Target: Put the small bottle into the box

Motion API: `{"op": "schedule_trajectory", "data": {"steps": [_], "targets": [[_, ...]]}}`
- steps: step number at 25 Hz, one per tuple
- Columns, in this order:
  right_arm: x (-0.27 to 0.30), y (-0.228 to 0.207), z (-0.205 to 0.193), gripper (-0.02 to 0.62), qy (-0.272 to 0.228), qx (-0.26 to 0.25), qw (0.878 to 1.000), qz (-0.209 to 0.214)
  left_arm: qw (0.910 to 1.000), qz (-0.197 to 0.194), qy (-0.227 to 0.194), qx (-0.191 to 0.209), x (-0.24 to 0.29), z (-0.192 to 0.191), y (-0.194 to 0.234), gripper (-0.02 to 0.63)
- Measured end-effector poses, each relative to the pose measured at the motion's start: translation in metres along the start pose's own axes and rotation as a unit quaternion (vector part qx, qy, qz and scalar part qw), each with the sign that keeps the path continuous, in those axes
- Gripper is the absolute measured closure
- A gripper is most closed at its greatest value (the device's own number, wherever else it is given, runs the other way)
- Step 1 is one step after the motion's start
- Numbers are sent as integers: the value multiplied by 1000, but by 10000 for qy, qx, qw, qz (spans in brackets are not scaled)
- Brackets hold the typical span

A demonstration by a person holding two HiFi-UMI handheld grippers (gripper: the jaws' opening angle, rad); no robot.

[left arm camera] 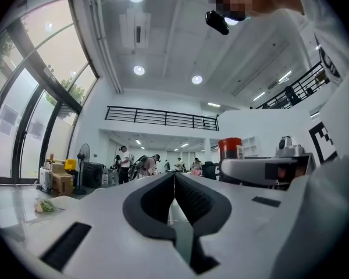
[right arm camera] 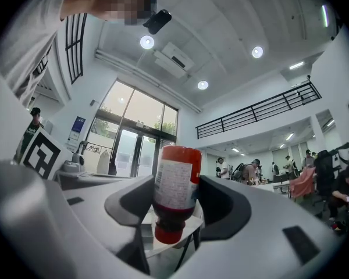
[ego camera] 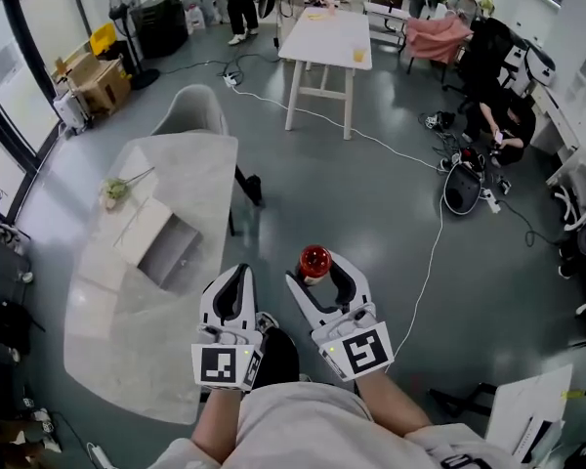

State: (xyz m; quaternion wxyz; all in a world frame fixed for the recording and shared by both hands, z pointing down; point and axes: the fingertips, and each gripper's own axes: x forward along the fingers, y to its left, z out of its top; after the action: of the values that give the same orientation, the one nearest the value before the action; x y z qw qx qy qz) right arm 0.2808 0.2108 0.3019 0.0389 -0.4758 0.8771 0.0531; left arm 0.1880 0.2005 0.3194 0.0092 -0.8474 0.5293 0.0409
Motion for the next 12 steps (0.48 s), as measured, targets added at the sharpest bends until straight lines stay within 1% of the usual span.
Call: {"op": "schedule_trajectory", "data": {"steps": [4,8,12], "targets": [[60,-19,1,345,-4,-51,10000,9,10000,-51,-22,-83,50,1,41,581],[126,-37,0,345,79,-75,9999,122,9999,4,19,-152,102,4,88,581],[193,-45,-8,345,55,-119,9996,230,9998,78,-47,-178,143,3,143,581]]}}
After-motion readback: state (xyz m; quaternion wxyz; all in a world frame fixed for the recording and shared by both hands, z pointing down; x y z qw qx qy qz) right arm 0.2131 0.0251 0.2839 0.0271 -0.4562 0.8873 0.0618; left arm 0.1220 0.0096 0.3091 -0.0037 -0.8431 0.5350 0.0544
